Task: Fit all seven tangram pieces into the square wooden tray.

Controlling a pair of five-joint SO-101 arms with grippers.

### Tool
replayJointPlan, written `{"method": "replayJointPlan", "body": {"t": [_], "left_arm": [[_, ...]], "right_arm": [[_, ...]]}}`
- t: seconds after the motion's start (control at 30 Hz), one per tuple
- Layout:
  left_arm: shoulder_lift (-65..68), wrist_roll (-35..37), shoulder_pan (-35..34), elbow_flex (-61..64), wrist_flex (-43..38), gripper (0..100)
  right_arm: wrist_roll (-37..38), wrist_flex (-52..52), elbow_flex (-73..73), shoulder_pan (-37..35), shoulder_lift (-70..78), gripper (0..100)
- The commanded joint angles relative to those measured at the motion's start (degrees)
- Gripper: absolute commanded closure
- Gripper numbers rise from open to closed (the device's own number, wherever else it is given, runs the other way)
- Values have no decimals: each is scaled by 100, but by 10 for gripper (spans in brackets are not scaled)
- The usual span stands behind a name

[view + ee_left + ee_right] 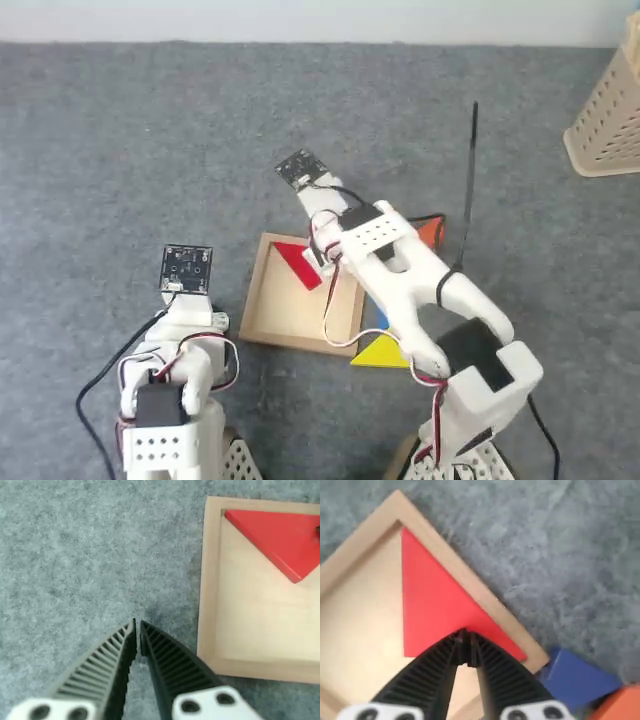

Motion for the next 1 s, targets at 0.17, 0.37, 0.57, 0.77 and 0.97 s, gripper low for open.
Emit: {"method": "replayJointPlan", "body": {"t": [0.17, 0.37, 0.57, 0.77, 0.97], "left_arm": [[-114, -18, 18, -57, 35, 983], [-114, -18, 18, -57, 35, 983], [-114, -18, 18, -57, 35, 983], [-114, -18, 18, -57, 35, 983], [-114, -18, 18, -57, 35, 983]], "right_arm": [[211, 242, -668, 400, 514, 989], [158, 470, -668, 593, -154, 991], [-642, 567, 281, 585, -1657, 988], [-1178, 567, 1160, 444, -1982, 906], [-1591, 576, 1222, 13, -1446, 768]]}}
